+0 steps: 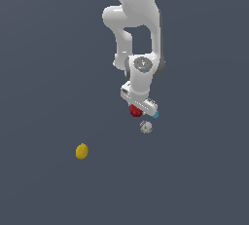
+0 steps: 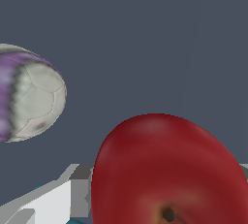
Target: Pick up a designated object from a clutter of objects.
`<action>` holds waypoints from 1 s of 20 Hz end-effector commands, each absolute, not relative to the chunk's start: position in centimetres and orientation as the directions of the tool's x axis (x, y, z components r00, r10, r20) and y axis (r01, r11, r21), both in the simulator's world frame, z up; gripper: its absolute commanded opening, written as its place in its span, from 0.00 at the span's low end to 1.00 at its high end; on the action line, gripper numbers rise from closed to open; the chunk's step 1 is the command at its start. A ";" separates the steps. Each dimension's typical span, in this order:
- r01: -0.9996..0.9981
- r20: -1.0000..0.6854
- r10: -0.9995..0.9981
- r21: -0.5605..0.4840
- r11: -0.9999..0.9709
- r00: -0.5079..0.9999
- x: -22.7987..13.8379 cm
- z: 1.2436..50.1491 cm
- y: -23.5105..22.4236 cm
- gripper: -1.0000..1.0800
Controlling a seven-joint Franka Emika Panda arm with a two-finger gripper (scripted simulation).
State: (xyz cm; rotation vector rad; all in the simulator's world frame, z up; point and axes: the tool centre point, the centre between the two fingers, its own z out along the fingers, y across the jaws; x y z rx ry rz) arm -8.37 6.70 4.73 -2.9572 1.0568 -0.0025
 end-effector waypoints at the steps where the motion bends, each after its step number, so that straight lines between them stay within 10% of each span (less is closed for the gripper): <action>1: -0.635 0.000 -0.635 0.000 -0.773 0.773 -8.4 4.6 6.6 0.00; 20: -0.634 0.001 -0.634 -0.002 -0.774 0.774 -6.6 9.0 5.6 0.00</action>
